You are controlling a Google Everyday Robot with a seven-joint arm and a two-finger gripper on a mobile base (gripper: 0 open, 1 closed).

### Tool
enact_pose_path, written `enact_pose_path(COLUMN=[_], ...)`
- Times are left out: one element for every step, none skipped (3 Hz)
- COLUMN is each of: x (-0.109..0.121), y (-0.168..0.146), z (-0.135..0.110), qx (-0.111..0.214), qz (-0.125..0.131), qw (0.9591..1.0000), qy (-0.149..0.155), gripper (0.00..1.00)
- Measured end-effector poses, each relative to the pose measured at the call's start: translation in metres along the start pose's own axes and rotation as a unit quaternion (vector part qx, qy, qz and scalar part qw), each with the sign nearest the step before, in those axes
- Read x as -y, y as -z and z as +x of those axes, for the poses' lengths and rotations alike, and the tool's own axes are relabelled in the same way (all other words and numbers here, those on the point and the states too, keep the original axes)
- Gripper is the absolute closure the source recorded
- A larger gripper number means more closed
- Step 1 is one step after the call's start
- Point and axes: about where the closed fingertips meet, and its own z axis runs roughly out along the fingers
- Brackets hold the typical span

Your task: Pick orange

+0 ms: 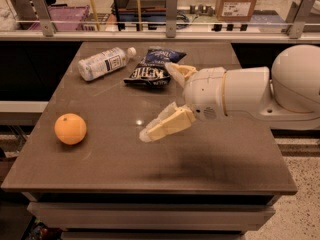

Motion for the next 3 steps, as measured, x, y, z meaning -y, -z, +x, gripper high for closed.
enact_pose_path(x=[0.000,-0.004,-0.012], y=[-0.031,-0.058,-0.084], z=[0.003,0.004,0.005], qx=[0.034,0.046,0.053], qz=[-0.010,-0.029,-0.052], qw=[0.9993,0.9981,0.9964], qy=[-0.016,-0.028,-0.042], gripper=[0.00,0.00,0.00])
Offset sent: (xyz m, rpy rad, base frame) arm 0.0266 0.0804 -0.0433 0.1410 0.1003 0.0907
